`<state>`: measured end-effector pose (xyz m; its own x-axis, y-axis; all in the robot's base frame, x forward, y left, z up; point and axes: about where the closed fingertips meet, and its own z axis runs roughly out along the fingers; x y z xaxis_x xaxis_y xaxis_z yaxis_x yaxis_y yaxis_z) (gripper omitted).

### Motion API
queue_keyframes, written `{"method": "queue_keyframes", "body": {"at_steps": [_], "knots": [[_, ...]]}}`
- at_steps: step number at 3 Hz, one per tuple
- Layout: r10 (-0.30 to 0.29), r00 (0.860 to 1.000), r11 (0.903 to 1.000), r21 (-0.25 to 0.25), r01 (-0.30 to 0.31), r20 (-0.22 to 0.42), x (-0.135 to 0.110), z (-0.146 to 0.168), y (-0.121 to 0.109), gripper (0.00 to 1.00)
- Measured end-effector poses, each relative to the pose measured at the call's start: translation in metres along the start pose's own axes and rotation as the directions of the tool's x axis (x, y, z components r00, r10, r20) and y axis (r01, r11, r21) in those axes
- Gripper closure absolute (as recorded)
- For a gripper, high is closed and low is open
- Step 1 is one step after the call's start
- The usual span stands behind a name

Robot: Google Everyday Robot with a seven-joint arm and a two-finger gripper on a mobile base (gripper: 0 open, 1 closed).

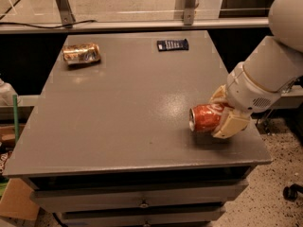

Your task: Pick coke can

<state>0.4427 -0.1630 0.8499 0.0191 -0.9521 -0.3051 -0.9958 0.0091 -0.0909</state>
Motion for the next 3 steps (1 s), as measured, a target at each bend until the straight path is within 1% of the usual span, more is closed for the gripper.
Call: {"method": "queue_keyframes", "body": {"at_steps": [1,2,3], "knots": [[0.012,0.999,0.9997,0.022,-0.012,0.034,-0.010,-0.023,0.005,1.00],[0.017,0.987,0.9998,0.006,-0.019,0.157,-0.033,-0.045,0.015,1.00],[0.017,0.987,0.9998,0.006,-0.018,0.157,-0.033,-0.045,0.015,1.00]]}}
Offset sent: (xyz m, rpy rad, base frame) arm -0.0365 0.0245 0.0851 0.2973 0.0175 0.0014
